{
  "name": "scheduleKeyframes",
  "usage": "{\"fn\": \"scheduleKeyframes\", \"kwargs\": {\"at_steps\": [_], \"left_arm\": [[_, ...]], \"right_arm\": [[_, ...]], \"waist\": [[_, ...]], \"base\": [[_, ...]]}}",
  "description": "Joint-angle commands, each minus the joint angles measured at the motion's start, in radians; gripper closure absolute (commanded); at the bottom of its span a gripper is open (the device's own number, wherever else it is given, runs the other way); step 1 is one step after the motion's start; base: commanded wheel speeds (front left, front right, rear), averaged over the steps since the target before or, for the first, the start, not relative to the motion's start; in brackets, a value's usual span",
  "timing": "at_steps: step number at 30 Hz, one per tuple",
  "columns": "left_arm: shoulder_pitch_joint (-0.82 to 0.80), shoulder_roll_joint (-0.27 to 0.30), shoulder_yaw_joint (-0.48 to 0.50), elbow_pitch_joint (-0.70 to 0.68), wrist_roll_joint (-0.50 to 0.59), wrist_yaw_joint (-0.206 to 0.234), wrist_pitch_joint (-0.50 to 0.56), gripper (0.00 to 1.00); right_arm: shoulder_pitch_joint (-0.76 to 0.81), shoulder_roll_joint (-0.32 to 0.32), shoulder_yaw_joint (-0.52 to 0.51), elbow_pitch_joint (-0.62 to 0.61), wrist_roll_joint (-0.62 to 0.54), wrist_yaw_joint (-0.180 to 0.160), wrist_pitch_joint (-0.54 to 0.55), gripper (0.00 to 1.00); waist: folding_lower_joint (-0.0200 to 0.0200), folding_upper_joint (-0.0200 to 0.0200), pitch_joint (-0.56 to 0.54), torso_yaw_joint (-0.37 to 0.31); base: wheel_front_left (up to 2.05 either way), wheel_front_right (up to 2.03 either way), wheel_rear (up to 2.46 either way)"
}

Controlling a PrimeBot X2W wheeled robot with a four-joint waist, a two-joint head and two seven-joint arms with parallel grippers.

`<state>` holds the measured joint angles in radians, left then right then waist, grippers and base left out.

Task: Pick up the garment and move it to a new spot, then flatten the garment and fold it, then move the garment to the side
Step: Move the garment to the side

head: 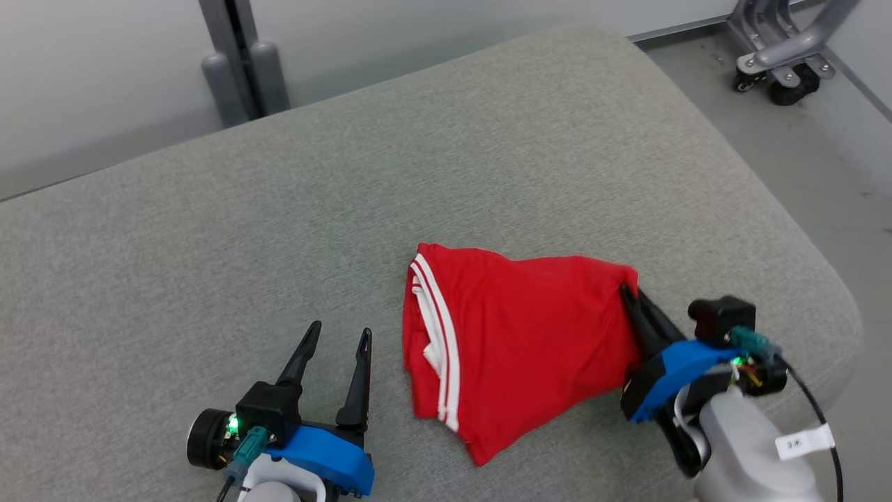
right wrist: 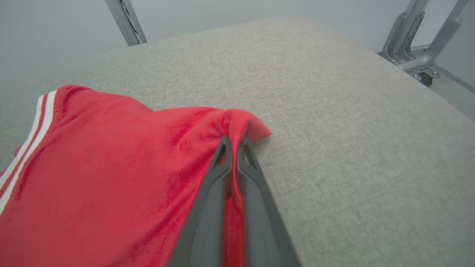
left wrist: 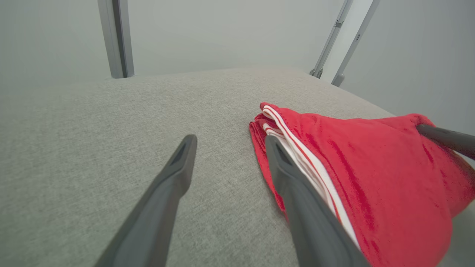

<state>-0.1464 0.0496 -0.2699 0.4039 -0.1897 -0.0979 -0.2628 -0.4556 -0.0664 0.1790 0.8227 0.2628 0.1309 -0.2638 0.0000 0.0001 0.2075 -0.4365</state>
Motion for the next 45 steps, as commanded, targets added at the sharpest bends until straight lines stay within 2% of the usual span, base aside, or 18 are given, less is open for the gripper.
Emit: {"fn": "scheduleKeyframes", "kwargs": {"at_steps": [1, 7, 12, 19, 25, 26, 31, 35, 39, 45], "left_arm": [[-0.015, 0.002, 0.006, 0.003, 0.012, -0.002, -0.003, 0.0], [-0.051, 0.002, 0.024, 0.005, 0.055, -0.014, -0.003, 0.0], [-0.092, 0.002, 0.03, -0.006, 0.078, -0.023, -0.002, 0.0], [-0.123, 0.011, 0.054, -0.021, 0.075, -0.028, 0.0, 0.0], [-0.123, 0.019, 0.072, -0.023, 0.088, -0.026, 0.004, 0.0], [-0.122, 0.02, 0.075, -0.022, 0.09, -0.026, 0.004, 0.0], [-0.128, 0.022, 0.094, -0.029, 0.071, -0.027, 0.004, 0.0], [-0.133, 0.017, 0.107, -0.033, 0.07, -0.028, 0.003, 0.0], [-0.128, 0.008, 0.125, -0.044, 0.059, -0.021, 0.0, 0.0], [-0.118, 0.001, 0.179, -0.044, 0.039, 0.004, -0.001, 0.0]], "right_arm": [[-0.046, -0.013, -0.007, -0.002, -0.015, 0.0, 0.0, 1.0], [-0.241, -0.087, -0.061, 0.076, -0.088, 0.0, 0.0, 1.0], [-0.392, -0.187, -0.174, 0.173, -0.174, 0.0, 0.0, 1.0], [-0.541, -0.356, -0.422, 0.298, -0.317, 0.0, 0.014, 1.0], [-0.573, -0.416, -0.601, 0.291, -0.48, 0.0, 0.028, 1.0], [-0.572, -0.414, -0.631, 0.286, -0.503, 0.0, 0.031, 0.0], [-0.578, -0.354, -0.724, 0.246, -0.604, 0.0, 0.019, 0.0], [-0.595, -0.287, -0.718, 0.224, -0.629, 0.0, 0.001, 0.0], [-0.578, -0.195, -0.618, 0.131, -0.556, 0.0, -0.001, 0.0], [-0.411, -0.07, -0.403, -0.06, -0.372, 0.0, -0.002, 0.0]], "waist": [[0.0, -0.0001, 0.038, 0.04], [0.0, -0.0001, 0.115, 0.126], [0.0, -0.0001, 0.182, 0.2], [0.0, -0.0001, 0.256, 0.263], [0.0, -0.0001, 0.286, 0.284], [0.0, -0.0001, 0.288, 0.285], [0.0, -0.0001, 0.284, 0.285], [0.0, -0.0001, 0.262, 0.286], [0.0, -0.0001, 0.229, 0.295], [0.0, -0.0001, 0.164, 0.319]], "base": [[0.0, 0.0, 0.0], [0.0, 0.0, 0.0], [0.0, 0.0, 0.0], [0.0, 0.0, 0.0], [0.0, 0.0, 0.0], [0.0, 0.0, 0.0], [0.0, 0.0, 0.0], [0.0, 0.0, 0.0], [0.0, 0.0, 0.0], [0.0, 0.0, 0.0]]}}
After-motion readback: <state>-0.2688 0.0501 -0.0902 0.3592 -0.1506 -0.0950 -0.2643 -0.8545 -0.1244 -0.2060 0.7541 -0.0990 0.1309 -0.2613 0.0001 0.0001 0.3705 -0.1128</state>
